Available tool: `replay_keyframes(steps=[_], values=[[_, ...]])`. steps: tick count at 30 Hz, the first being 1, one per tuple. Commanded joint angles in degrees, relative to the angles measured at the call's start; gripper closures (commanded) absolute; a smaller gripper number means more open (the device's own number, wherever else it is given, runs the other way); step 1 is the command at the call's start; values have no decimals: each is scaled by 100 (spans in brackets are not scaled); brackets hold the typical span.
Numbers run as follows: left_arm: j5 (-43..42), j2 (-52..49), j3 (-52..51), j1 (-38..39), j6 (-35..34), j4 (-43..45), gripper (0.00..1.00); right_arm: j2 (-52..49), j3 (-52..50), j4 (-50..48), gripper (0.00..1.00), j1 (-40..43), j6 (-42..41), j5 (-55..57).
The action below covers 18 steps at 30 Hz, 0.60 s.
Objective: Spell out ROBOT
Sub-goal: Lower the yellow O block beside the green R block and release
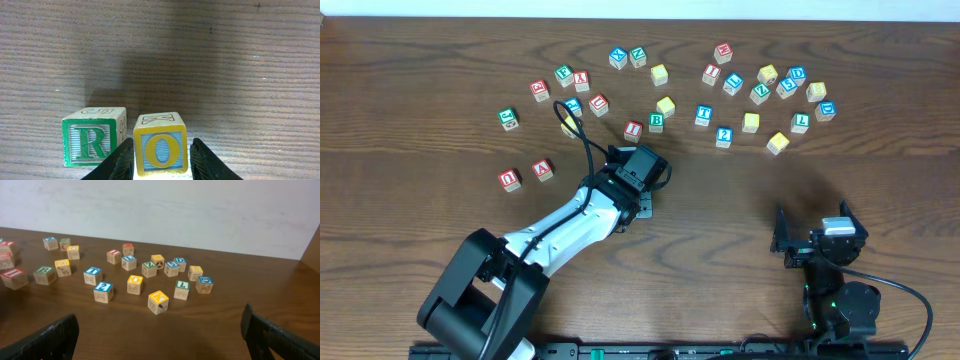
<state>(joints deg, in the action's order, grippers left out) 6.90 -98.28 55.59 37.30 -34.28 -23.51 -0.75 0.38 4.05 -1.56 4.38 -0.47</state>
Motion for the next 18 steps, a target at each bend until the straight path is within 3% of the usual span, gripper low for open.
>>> replay_keyframes(steps=[1,18], values=[[179,-57,-90,11,81,15,64,0,-7,26,1,39,-68,-31],[328,-57,-90,2,168,142,64,0,-7,26,1,39,-68,-31]])
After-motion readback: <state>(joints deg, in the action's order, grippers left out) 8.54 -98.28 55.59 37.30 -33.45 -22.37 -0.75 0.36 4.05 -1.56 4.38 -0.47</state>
